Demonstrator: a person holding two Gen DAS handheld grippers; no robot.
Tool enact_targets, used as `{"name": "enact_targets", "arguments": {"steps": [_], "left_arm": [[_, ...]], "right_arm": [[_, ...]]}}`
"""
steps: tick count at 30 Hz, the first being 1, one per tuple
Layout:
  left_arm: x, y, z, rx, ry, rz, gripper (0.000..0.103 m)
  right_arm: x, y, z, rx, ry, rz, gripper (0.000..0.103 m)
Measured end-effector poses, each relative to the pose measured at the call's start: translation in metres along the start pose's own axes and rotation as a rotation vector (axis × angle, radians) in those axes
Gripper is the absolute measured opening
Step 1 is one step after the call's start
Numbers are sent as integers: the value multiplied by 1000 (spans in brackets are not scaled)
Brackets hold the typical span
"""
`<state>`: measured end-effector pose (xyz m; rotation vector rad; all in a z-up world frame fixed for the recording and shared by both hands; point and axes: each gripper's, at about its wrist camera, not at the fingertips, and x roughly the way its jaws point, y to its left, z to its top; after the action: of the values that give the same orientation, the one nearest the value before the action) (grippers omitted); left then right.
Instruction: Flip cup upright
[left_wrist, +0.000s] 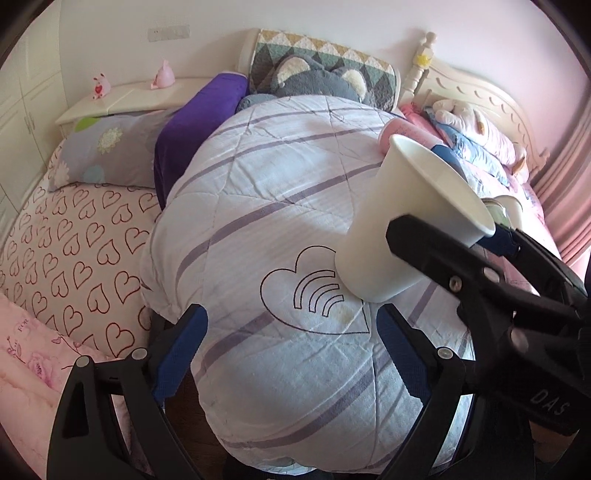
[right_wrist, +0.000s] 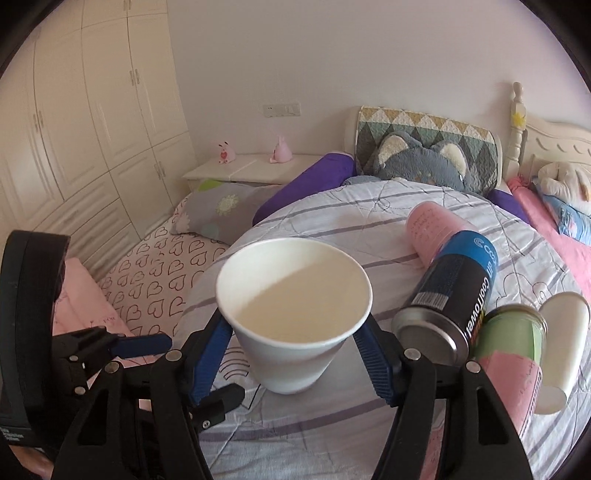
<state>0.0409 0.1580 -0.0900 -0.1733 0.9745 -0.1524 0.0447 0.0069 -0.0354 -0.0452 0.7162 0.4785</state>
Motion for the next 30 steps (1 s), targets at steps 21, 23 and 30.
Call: {"name": "enact_targets", "arguments": {"steps": [21, 23, 30], "left_arm": [[-83, -73, -35, 137, -222, 64, 96], [-90, -78, -38, 148, -245, 76, 96], [-110, -93, -51, 174, -306, 108, 98]], "right_arm": [[-133, -12, -26, 78, -268, -59, 83], [-143, -12, -29, 77, -293, -81, 83], [-171, -11, -40, 70, -350, -165, 84]]}}
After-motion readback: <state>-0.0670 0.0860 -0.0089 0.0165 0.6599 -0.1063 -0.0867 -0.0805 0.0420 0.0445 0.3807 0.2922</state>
